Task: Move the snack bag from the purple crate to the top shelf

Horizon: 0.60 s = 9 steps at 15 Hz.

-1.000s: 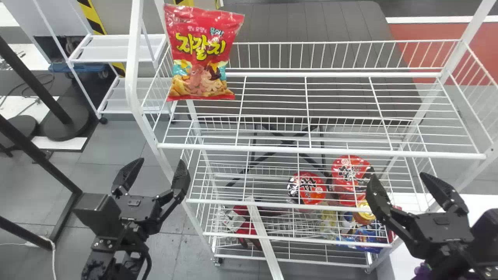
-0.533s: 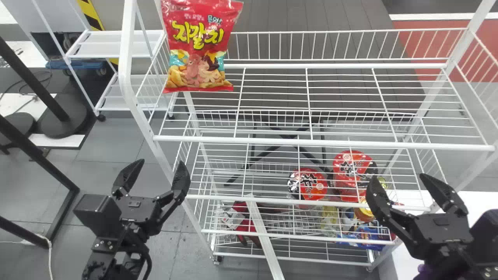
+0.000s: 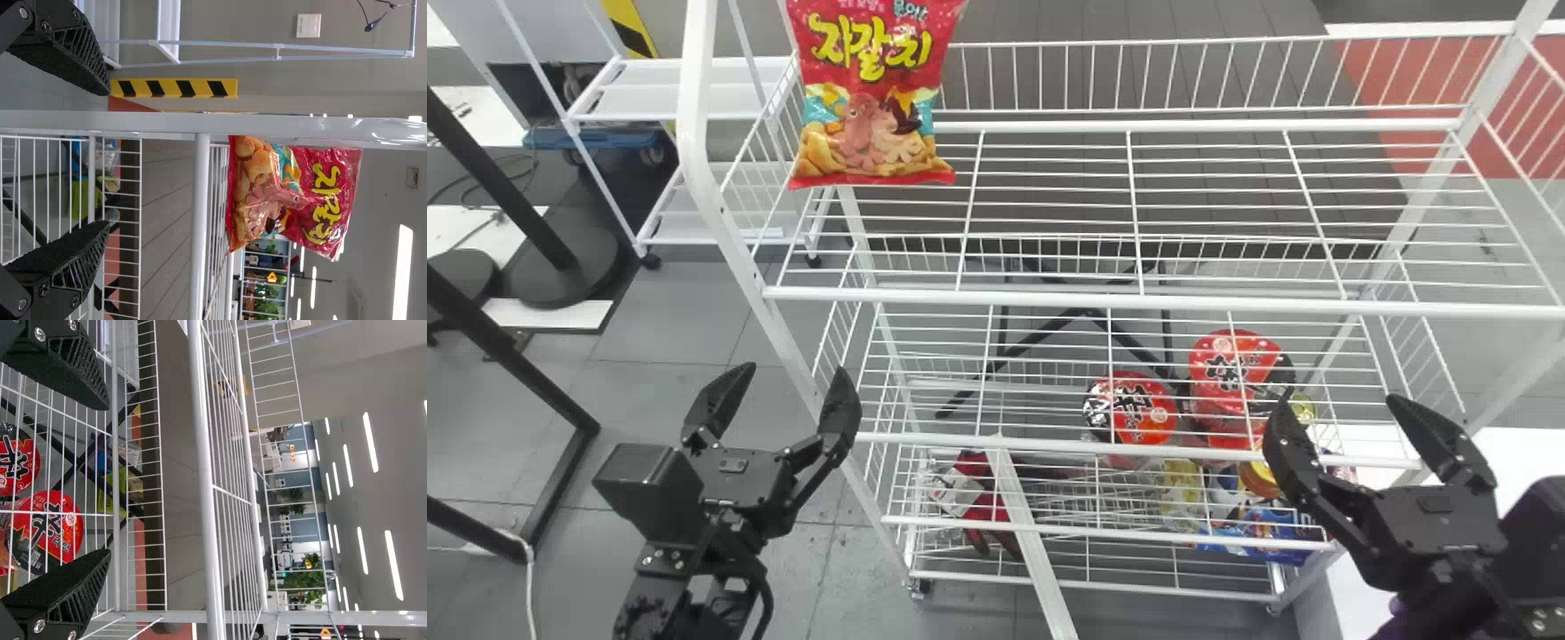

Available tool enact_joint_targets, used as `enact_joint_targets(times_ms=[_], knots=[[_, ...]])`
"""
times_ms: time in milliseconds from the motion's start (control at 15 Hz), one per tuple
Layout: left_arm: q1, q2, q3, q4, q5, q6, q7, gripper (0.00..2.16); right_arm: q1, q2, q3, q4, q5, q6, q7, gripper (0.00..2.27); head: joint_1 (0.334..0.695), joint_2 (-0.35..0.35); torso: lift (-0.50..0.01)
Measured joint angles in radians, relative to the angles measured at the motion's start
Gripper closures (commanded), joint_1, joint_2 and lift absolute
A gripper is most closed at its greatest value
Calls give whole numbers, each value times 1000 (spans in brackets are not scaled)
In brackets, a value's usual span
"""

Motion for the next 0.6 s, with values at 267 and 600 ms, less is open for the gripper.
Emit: enact_joint_targets(times_ms=[267, 600], knots=[[0, 0, -2, 2, 0, -1, -2, 130, 0, 0, 0, 2, 0, 0, 0, 22, 695, 82, -171], [0, -1, -3, 6, 0, -6, -8, 130, 0, 0, 0, 4, 0, 0, -1, 22, 695, 79, -191]])
